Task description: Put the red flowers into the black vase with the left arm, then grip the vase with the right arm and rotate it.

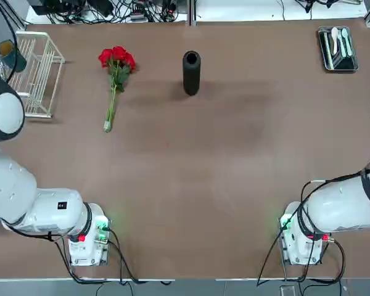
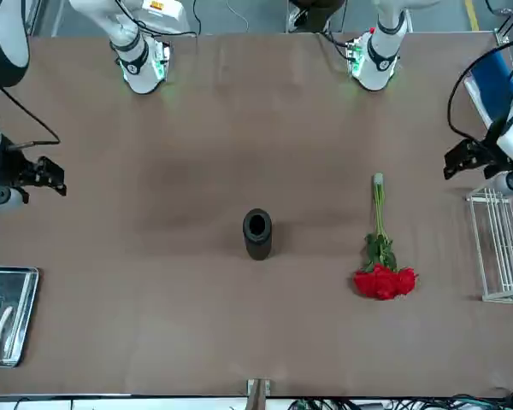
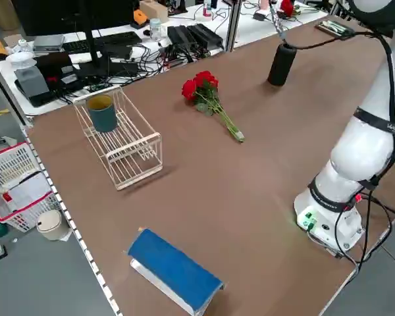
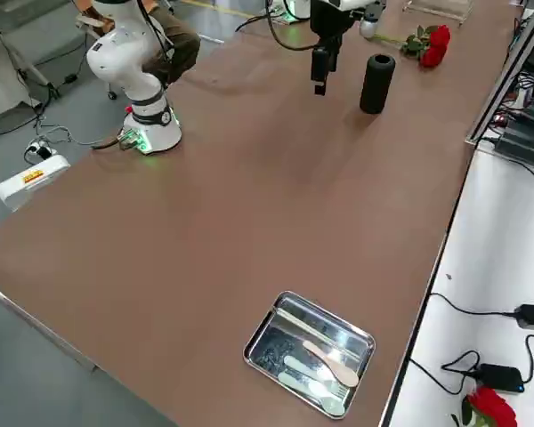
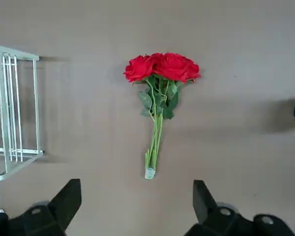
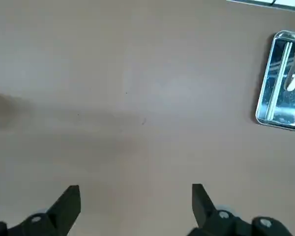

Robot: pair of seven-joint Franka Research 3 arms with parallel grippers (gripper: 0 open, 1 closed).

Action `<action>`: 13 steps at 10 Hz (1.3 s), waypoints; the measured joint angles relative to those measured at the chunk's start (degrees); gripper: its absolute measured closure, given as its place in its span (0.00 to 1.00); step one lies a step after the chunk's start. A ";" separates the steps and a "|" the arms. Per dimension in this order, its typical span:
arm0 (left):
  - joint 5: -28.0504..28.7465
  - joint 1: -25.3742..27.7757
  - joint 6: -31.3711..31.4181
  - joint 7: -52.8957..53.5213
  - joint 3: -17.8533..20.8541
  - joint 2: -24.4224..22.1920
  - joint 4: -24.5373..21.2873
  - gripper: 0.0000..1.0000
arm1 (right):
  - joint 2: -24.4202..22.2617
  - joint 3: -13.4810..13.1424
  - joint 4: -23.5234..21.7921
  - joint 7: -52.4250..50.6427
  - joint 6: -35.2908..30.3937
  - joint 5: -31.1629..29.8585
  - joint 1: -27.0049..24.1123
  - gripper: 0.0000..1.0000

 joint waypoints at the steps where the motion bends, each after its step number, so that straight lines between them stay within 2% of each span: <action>1: 0.00 -0.22 2.51 -0.79 -0.05 1.08 -1.46 0.00 | -0.03 -0.03 0.02 0.00 -0.01 0.00 0.00 0.00; 3: 0.00 -0.43 10.72 -3.25 -0.79 2.44 -7.07 0.00 | -0.10 -0.29 0.10 0.19 0.11 0.00 -0.24 0.00; 6: 0.00 -1.11 25.86 -10.82 -3.24 1.68 -20.28 0.01 | -0.09 -0.80 0.08 0.19 0.16 0.00 -1.24 0.00; 9: 0.36 -0.42 40.26 -13.30 -3.24 1.73 -32.61 0.01 | -0.07 -0.82 0.08 0.19 0.19 0.40 -1.68 0.00; 10: 2.19 -0.03 44.13 -13.25 -3.18 1.97 -36.63 0.01 | -0.07 -0.83 0.08 0.19 0.16 0.51 -1.77 0.00; 13: 5.64 2.81 55.66 -13.31 -3.12 3.76 -44.59 0.01 | -0.07 -0.97 0.12 0.14 0.14 0.56 -3.07 0.00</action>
